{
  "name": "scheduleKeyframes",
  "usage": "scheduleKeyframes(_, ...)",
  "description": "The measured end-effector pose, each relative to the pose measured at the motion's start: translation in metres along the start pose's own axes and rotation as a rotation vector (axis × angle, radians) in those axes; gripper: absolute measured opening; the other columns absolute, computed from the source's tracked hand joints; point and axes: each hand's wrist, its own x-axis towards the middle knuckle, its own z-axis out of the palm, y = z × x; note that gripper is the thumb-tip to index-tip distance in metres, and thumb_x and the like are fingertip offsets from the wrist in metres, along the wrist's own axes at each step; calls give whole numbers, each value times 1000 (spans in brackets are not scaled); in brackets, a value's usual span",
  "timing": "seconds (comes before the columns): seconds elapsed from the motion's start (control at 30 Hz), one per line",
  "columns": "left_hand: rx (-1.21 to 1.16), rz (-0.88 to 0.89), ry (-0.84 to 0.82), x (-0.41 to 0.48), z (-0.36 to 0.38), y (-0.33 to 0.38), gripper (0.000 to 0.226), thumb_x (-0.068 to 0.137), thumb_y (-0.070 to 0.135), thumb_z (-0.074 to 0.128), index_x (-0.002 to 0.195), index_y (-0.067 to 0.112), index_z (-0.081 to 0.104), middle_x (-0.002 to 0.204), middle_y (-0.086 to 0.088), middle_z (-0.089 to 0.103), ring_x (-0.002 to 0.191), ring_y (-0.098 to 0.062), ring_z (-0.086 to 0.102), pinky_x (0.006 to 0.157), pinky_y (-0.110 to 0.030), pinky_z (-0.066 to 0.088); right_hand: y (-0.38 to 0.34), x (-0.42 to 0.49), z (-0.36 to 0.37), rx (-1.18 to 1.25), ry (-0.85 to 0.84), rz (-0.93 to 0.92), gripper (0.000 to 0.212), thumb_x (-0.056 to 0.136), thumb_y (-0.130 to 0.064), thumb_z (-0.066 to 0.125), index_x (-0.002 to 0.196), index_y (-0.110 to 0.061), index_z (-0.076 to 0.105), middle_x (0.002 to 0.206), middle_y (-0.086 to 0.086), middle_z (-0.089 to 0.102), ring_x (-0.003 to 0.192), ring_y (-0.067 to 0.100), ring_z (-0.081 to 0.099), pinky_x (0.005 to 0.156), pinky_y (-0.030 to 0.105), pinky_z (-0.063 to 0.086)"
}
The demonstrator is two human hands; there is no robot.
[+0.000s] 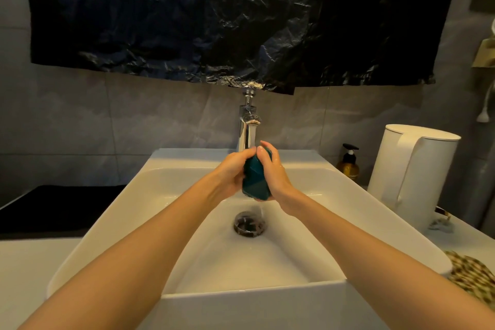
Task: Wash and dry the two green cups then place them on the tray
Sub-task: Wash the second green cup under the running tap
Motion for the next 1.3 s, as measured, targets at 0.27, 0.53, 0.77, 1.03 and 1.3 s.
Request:
scheduleKeyframes(0.27,-99,-31,36,1,-1,5,37,97,38,46,125,15,54,117,-12,62,107,-26,58,87,-39,51,8,5,-1,-71,-60,-217,33,100,-41,40,133,-44,35,130,5,46,111,20,54,90,36,53)
scheduleKeyframes(0.53,118,53,-81,-4,7,-6,30,98,33,44,119,13,53,113,-13,60,102,-25,58,84,-36,52,-4,3,-9,371,-52,423,47,86,-61,50,125,-35,52,121,12,59,101,28,59,67,44,55)
scheduleKeyframes(0.77,97,88,17,-2,11,-6,29,96,32,48,116,12,55,111,-14,61,103,-25,59,87,-39,52,-2,7,-2,161,10,235,30,93,-60,40,118,-43,45,121,10,53,103,27,56,76,48,57)
scheduleKeyframes(1.03,-110,-42,150,-7,2,0,32,98,38,42,112,13,57,91,-9,60,81,-22,58,74,-36,51,-4,-3,8,-12,-104,223,38,94,-60,35,130,-48,35,123,2,53,100,23,58,68,39,57)
scheduleKeyframes(1.3,-135,-26,1,-12,3,1,21,97,35,46,97,19,59,93,-8,62,86,-20,60,71,-33,53,-4,-1,2,38,-82,202,35,94,-59,38,126,-45,41,122,2,53,99,21,58,70,43,59)
